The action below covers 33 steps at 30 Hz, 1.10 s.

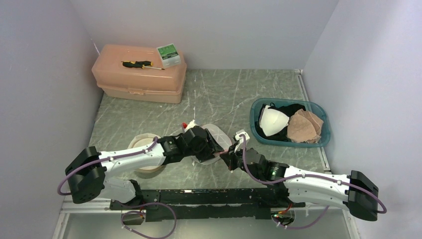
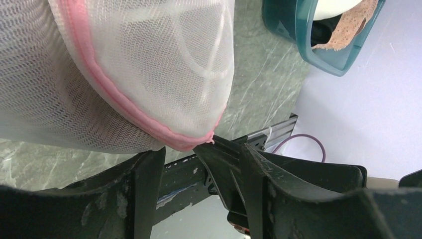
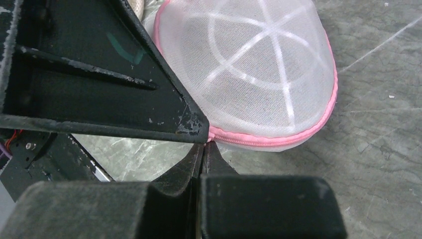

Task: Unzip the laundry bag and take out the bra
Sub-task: Unzip the laundry bag at the center of the board.

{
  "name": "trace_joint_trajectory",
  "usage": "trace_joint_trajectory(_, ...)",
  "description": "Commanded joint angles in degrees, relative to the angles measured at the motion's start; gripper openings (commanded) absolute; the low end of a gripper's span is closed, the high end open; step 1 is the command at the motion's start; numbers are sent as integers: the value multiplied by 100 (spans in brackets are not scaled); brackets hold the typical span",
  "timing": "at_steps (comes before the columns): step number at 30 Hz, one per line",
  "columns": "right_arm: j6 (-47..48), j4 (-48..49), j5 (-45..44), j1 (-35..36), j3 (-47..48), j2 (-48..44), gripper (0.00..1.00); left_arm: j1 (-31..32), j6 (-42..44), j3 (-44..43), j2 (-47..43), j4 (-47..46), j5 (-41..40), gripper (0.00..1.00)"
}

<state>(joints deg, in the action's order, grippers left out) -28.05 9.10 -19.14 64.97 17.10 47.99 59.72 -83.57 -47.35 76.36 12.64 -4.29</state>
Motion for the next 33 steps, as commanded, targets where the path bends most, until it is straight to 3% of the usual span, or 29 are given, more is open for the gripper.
trace_joint_trajectory(1,25,73,31,25,192,-79,0,-78,-37,-104,43,-169,-281,59)
trace_joint_trajectory(12,-4,-65,8,46,107,-231,0,-514,139,-19,122,-96,-285,39)
trace_joint_trajectory(14,2,-90,-4,48,96,-260,0,-569,172,-6,135,-113,-245,33)
trace_joint_trajectory(20,-36,-213,-134,46,82,-254,0,-687,294,68,107,-267,-45,3)
trace_joint_trajectory(33,-855,-855,-1167,-33,151,215,0,-994,830,332,-831,-442,405,3)
